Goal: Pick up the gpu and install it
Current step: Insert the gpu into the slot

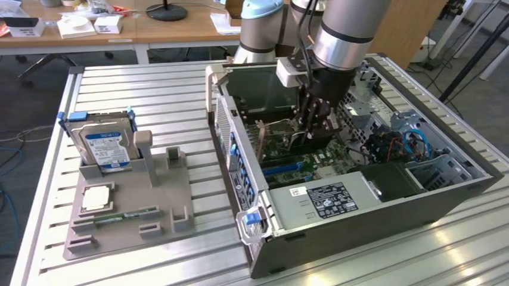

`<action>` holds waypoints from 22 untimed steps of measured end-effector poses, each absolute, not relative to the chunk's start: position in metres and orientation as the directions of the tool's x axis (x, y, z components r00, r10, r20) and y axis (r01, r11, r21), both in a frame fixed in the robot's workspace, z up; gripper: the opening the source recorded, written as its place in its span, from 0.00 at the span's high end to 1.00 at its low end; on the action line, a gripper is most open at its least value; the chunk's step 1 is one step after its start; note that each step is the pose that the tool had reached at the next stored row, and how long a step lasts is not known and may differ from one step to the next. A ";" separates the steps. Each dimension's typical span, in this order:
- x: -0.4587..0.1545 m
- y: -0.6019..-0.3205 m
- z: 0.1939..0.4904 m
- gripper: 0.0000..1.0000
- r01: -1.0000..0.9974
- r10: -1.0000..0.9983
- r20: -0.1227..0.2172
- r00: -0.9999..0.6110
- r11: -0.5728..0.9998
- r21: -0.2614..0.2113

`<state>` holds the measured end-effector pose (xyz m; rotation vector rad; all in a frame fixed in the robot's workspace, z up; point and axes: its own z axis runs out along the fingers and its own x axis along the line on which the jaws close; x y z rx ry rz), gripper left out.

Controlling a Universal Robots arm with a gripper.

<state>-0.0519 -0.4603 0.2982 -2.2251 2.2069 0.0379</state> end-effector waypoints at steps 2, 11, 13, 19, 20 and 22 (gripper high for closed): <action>-0.054 -0.460 0.298 0.74 -1.000 -1.000 -0.022 0.008 -0.008 0.012; -0.056 -0.460 0.295 0.74 -1.000 -1.000 -0.022 0.008 -0.008 0.012; -0.056 -0.460 0.293 0.74 -1.000 -1.000 -0.022 0.008 -0.008 0.012; -0.056 -0.460 0.284 0.74 -1.000 -1.000 -0.022 0.008 -0.008 0.012; -0.056 -0.460 0.283 0.74 -1.000 -1.000 -0.022 0.008 -0.008 0.012; -0.056 -0.460 0.281 0.74 -1.000 -1.000 -0.022 0.008 -0.008 0.012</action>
